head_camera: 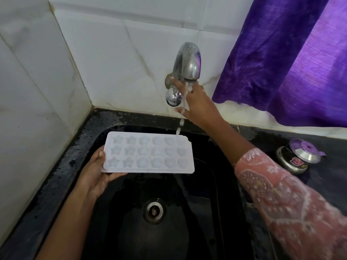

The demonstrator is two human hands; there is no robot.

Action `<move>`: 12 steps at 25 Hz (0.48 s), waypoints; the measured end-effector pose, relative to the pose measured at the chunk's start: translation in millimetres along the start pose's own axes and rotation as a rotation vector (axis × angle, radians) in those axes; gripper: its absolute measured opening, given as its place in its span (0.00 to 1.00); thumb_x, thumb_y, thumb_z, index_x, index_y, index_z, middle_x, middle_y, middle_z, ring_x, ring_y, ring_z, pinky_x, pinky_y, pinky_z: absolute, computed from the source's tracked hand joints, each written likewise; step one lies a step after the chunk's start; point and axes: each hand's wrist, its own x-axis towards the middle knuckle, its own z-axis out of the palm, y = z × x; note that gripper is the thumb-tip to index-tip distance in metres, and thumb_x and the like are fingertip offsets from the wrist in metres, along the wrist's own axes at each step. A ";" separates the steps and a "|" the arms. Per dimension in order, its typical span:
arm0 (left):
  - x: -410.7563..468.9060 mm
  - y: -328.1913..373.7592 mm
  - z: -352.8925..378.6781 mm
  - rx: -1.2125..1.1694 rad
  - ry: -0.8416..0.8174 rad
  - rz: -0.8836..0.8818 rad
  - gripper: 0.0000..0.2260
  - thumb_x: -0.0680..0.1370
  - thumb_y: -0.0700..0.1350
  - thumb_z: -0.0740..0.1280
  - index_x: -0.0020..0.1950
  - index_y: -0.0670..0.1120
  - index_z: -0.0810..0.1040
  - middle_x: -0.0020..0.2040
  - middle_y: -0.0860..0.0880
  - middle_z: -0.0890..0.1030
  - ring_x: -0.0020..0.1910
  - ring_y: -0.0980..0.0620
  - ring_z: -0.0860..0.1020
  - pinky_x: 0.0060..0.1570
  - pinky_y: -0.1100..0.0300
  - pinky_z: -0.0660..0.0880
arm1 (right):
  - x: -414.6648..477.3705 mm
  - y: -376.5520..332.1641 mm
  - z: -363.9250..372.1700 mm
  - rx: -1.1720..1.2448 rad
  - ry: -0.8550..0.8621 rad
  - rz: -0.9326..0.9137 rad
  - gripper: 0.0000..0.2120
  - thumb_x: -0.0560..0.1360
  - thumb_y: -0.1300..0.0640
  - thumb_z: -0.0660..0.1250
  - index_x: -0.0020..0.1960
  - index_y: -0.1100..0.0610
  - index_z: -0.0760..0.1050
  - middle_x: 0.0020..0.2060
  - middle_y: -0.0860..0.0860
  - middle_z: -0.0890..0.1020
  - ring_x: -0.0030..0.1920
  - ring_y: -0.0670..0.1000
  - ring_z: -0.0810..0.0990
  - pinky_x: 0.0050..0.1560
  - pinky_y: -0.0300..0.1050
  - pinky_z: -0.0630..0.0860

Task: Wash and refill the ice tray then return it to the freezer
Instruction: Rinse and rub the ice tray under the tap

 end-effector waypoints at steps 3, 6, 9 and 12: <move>-1.0 -4.1 3.3 0.003 -0.015 -0.013 0.13 0.83 0.46 0.52 0.64 0.49 0.71 0.53 0.48 0.79 0.52 0.45 0.78 0.31 0.51 0.80 | 20.8 -2.1 8.9 -0.201 -0.070 -0.102 0.26 0.74 0.57 0.67 0.69 0.54 0.64 0.66 0.58 0.68 0.61 0.58 0.73 0.57 0.49 0.73; -1.1 -7.1 8.0 0.001 -0.026 -0.013 0.12 0.83 0.46 0.53 0.64 0.50 0.71 0.52 0.49 0.80 0.50 0.47 0.79 0.29 0.54 0.80 | 31.4 -4.2 19.9 -0.203 -0.078 -0.134 0.16 0.76 0.60 0.63 0.63 0.58 0.68 0.56 0.58 0.74 0.51 0.56 0.76 0.48 0.47 0.74; -1.8 -10.6 11.6 0.006 -0.039 -0.004 0.12 0.83 0.46 0.53 0.63 0.51 0.71 0.51 0.50 0.80 0.49 0.47 0.79 0.29 0.54 0.80 | 32.7 -4.8 17.3 -0.197 -0.085 -0.156 0.17 0.77 0.58 0.60 0.65 0.58 0.65 0.58 0.56 0.73 0.49 0.53 0.75 0.45 0.41 0.72; -4.3 -15.2 13.9 -0.006 -0.058 0.003 0.12 0.83 0.47 0.52 0.62 0.52 0.71 0.51 0.50 0.80 0.49 0.48 0.79 0.30 0.55 0.80 | 27.3 -7.8 13.8 -0.138 -0.027 -0.145 0.17 0.77 0.57 0.61 0.64 0.58 0.65 0.54 0.53 0.73 0.46 0.49 0.72 0.47 0.39 0.73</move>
